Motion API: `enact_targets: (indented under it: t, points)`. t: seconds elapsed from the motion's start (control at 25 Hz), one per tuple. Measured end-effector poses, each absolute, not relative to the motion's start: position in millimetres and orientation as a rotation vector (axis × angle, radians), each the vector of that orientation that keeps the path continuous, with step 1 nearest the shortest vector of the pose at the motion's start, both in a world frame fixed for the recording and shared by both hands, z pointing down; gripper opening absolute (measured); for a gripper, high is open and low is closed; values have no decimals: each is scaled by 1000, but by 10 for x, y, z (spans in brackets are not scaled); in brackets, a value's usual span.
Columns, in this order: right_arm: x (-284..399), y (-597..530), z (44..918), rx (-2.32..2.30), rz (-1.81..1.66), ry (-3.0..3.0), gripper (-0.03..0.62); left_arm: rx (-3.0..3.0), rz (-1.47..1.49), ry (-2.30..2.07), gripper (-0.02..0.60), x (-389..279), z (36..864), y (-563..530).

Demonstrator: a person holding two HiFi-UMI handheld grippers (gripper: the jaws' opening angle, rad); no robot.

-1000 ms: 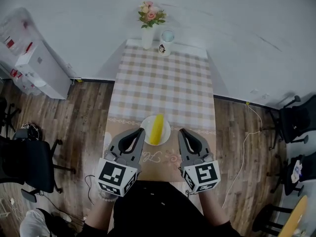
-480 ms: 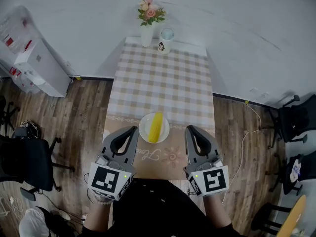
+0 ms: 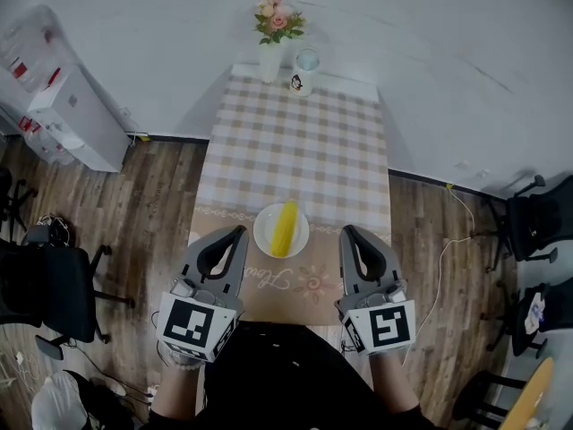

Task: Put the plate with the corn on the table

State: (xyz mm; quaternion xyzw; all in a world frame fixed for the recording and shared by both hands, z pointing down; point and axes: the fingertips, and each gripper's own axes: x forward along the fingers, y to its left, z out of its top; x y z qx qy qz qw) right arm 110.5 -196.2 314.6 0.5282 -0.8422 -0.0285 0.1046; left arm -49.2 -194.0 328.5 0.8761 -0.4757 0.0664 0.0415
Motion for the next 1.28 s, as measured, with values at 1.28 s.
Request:
enact_targets:
  t: [1.28]
  points:
    - [1124,-1971,3149,1557,-58,-2495,41,2679,220,-1456,12,-455,3274,-1982]
